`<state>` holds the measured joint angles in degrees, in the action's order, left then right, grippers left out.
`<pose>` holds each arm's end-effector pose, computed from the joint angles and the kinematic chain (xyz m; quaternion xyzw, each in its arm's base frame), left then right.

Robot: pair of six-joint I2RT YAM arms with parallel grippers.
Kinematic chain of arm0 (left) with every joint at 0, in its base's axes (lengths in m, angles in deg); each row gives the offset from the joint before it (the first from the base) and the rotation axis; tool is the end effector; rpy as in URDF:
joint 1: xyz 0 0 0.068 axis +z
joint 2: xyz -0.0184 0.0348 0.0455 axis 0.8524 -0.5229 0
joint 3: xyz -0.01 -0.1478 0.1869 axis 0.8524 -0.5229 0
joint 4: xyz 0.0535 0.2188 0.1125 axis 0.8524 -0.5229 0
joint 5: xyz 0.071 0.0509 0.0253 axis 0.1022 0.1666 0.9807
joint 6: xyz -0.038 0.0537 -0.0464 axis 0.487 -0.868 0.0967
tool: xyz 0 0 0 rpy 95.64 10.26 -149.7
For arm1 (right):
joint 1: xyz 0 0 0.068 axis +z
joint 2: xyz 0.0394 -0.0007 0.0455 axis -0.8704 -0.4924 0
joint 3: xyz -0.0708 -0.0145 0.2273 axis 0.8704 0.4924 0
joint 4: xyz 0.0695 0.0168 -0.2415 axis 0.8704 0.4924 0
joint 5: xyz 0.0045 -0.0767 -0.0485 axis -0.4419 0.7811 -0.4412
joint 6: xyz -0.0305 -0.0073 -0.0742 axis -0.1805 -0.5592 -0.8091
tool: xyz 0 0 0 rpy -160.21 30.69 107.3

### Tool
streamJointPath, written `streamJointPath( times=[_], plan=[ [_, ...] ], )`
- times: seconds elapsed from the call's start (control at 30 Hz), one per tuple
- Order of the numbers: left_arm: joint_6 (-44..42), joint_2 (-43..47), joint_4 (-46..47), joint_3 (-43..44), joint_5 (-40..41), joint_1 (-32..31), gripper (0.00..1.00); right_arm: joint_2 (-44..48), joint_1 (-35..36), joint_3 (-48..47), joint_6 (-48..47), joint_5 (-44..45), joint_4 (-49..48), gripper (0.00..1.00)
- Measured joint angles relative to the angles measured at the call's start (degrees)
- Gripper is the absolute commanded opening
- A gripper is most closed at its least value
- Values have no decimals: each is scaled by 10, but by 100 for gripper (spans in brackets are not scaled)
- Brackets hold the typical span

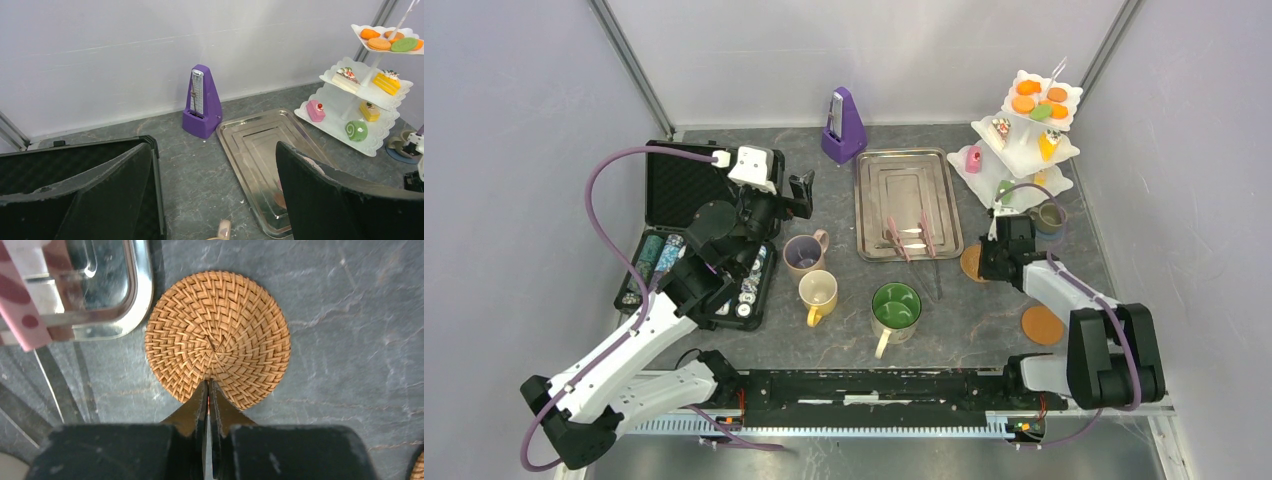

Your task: Serve the afternoon tea

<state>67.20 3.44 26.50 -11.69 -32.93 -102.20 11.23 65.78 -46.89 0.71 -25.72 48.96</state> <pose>0.1963 -0.1435 0.3894 0.0905 0.6617 -0.1081 0.7364 0.2513 0.0234 0.1041 0.0584 0.9510 0.0473 0.2999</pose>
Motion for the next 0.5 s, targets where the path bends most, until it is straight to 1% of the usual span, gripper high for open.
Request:
streamJointPath(
  times=[0.3, 0.37, 0.5],
  plan=[
    [0, 2, 1, -6, -1, 0, 100, -84, -5, -59, -1, 65, -28, 5],
    [0, 2, 2, -7, -1, 0, 100, -93, -18, -66, 0, 70, -33, 5],
    [0, 2, 2, -7, -6, 0, 100, -113, -69, -80, -2, 67, -47, 5]
  ],
)
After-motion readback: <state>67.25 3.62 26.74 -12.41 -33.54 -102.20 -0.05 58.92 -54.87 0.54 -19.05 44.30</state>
